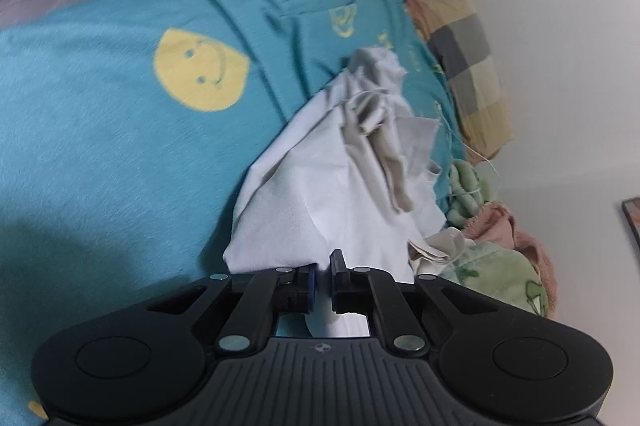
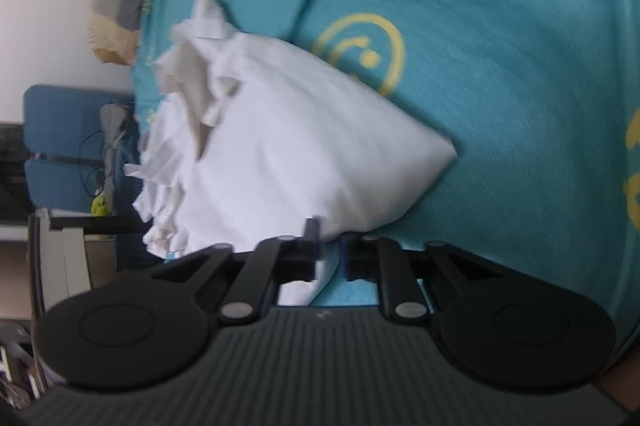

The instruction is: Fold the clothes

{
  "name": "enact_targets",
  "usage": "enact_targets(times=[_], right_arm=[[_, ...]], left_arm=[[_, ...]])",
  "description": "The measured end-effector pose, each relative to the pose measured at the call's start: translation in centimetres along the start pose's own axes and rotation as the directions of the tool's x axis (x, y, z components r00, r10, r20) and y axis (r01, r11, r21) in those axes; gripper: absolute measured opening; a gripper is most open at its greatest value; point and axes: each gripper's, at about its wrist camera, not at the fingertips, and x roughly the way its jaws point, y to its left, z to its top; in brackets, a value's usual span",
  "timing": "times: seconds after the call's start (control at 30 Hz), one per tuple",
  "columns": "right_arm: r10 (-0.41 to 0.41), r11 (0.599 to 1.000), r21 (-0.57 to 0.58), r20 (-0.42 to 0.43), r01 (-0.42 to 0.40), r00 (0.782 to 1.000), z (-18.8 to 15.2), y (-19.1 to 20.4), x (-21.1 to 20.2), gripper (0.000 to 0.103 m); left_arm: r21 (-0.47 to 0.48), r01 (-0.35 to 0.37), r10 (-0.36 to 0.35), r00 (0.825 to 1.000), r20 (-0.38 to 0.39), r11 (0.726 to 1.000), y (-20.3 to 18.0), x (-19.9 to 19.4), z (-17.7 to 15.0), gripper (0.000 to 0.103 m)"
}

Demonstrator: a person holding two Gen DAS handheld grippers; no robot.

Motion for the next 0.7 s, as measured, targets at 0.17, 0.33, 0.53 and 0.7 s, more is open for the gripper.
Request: enact_targets(times=[0.17,0.33,0.53,0.7], right_arm=[[0.079,0.990,-0.125,0.081,-0.068,0.994,0.2,2.9,-4.5,0.008],[0.153,0.963,-0.242,0.127,-0.119,0.980,-1.0,5.2,-10.3,0.008],[0.192,0.947,-0.282,0.104,-0.156,0.976,-4.4,3.5,-16.1,0.008],[0.209,0.942,-0.284,0.073,-0.180,0.975,-7.1,1.4,-20.1,0.008]], left_arm=[[0.054,0.049,-0.051,0.998,0.027,0.997,-3.6,-4.1,0.2,0.004],[0.102,0.097,-0.103,0.993,0.054,0.990,-7.2,-10.3,-0.9,0.004],[0.153,0.093,-0.101,0.994,0.045,0.984,-8.6,-19.2,-4.9,0.004],[0.174,0.072,-0.077,0.997,0.021,0.982,-7.4,-22.9,-7.9,0.004]])
